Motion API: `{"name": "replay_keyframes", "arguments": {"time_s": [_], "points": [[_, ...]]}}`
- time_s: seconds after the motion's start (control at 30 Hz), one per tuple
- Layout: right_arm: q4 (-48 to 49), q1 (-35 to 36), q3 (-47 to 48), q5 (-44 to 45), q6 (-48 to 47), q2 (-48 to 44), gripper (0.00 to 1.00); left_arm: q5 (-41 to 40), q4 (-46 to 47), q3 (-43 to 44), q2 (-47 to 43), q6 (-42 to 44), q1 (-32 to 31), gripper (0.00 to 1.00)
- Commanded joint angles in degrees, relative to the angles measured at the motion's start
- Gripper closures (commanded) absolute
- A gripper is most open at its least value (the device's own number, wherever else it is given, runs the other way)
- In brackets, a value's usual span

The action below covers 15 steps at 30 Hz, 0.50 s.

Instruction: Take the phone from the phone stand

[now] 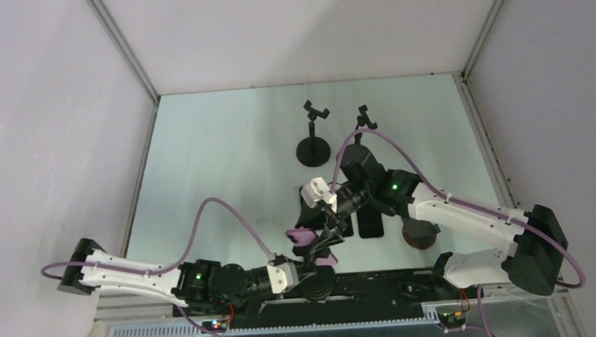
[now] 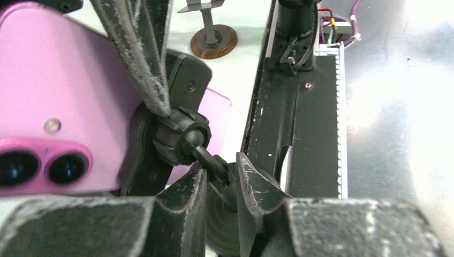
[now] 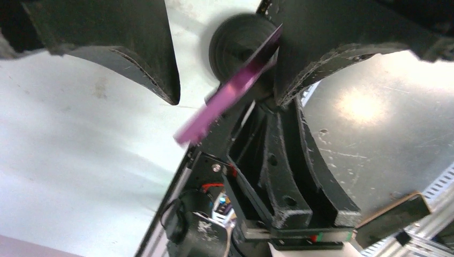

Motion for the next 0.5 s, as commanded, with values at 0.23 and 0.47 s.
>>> {"name": "replay_keyframes", "arguments": {"time_s": [0.23, 0.47], "points": [[-3.84, 4.42, -1.41, 21.19, -5.36, -3.4, 1.0, 9.53, 6.19, -0.95, -5.58, -2.65, -4.51, 1.0], [-3.17, 5.86, -1.41, 28.05, 9.74, -4.77, 1.0, 6.87, 4.89, -1.11, -5.77, -3.24, -4.51, 1.0]]}}
